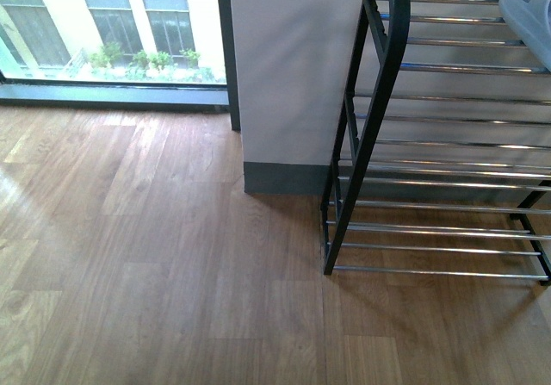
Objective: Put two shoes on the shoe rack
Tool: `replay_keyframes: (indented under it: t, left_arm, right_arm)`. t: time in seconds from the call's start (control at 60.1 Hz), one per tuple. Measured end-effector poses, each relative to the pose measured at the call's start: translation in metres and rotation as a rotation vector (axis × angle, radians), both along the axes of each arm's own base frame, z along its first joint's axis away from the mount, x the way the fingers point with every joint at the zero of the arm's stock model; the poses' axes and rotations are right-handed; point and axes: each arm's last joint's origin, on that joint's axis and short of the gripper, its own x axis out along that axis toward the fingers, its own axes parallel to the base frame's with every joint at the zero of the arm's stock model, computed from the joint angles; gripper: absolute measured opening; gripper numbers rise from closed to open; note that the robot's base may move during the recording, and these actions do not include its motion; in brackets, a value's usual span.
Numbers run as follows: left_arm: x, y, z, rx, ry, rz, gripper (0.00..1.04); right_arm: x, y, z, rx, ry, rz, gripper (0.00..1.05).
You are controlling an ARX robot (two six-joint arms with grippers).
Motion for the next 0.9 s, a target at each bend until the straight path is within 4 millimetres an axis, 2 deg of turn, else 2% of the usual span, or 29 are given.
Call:
replay_keyframes:
  t: [0.033,0.25,0.4,0.499,0.732,0.899]
  left_arm:
    - [0.0,0.0,0.0,0.0,0.0,0.0,0.02]
    - [0.0,0.0,0.0,0.0,0.0,0.0,0.02]
    - [0.0,0.0,0.0,0.0,0.0,0.0,0.02]
    - [0.0,0.0,0.0,0.0,0.0,0.0,0.02]
    - [0.0,0.0,0.0,0.0,0.0,0.0,0.02]
    - [0.0,0.0,0.0,0.0,0.0,0.0,0.02]
  right_arm:
    - [-0.013,0.0,0.0,-0.001,-0.021,-0.003,0.95]
    - [-0.059,0.006,-0.01,-0.018,-0.089,0.01,0.95]
    - [-0.08,0.012,-0.021,-0.028,-0.136,0.01,0.95]
    - [-0.087,0.014,-0.03,-0.053,-0.18,-0.032,0.95]
    - [-0.086,0.014,-0.039,-0.032,-0.186,-0.041,0.95]
    - [-0.096,0.03,-0.049,-0.132,-0.173,0.1,0.7]
